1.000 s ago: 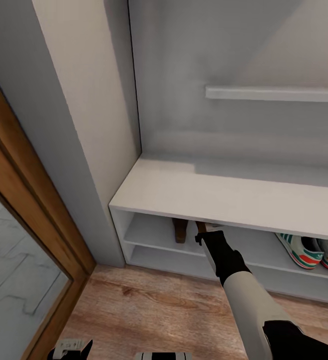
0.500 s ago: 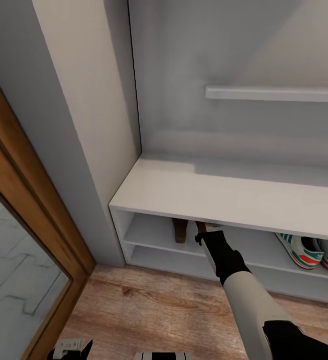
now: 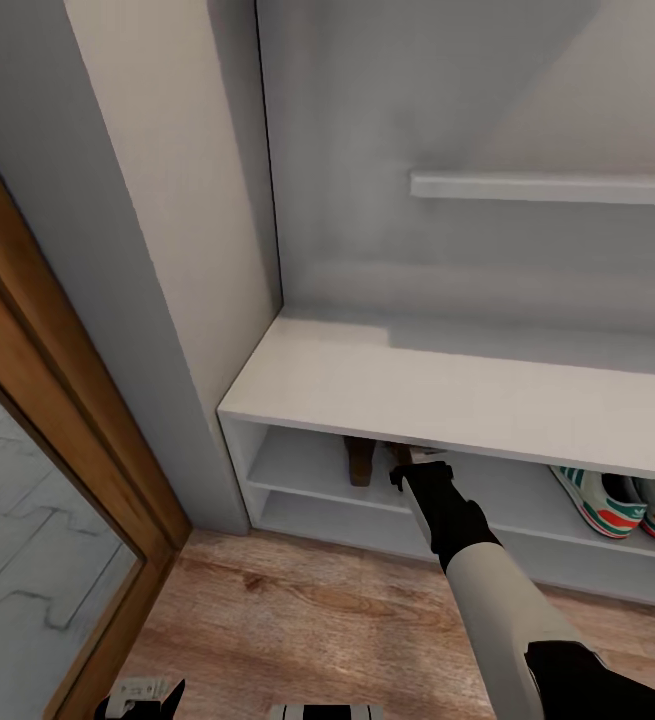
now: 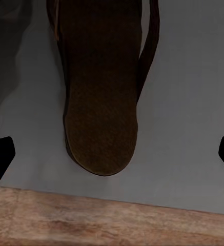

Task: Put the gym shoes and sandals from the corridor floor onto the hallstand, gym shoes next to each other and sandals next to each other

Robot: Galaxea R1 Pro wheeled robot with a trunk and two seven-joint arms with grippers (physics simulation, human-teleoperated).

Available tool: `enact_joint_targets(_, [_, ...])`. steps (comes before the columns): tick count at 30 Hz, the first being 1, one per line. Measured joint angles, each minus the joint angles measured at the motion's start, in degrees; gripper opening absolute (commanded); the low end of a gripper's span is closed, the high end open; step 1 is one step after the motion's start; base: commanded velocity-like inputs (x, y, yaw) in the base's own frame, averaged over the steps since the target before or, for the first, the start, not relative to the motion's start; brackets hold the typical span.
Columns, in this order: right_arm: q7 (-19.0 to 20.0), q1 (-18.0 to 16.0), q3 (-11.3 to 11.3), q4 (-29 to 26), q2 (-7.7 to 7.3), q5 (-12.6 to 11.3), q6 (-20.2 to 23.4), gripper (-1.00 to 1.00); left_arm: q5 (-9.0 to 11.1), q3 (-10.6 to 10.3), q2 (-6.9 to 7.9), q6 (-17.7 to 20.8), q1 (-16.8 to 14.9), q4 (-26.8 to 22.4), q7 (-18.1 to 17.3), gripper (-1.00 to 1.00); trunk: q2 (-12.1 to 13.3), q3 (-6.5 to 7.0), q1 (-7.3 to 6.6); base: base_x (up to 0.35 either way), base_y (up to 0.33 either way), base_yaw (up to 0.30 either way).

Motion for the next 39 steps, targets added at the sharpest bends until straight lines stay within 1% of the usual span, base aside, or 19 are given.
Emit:
enact_joint_targets(7, [-0.01, 0.00, 0.00, 0.00, 0.00, 0.00, 0.00, 1.00, 0.00, 0.00, 0.00, -0.02, 0.01, 0.00, -0.01, 1.00, 0.00, 0.00, 0.00, -0.001, 0.000, 0.000])
enact_joint_targets(11, [0.00, 0.00, 0.00, 0.00, 0.00, 0.01, 0.00, 1.00, 0.00, 0.00, 0.00, -0.02, 0.00, 0.00, -0.01, 1.00, 0.00, 0.00, 0.01, -0.115, 0.000, 0.000])
enact_joint_targets(39, [0.08, 0.08, -0.02, 0.16, 0.00, 0.12, 0.00, 1.00, 0.00, 0.00, 0.00, -0.02, -0.01, 0.00, -0.01, 1.00, 0.00, 0.00, 0.04, -0.328, 0.000, 0.000])
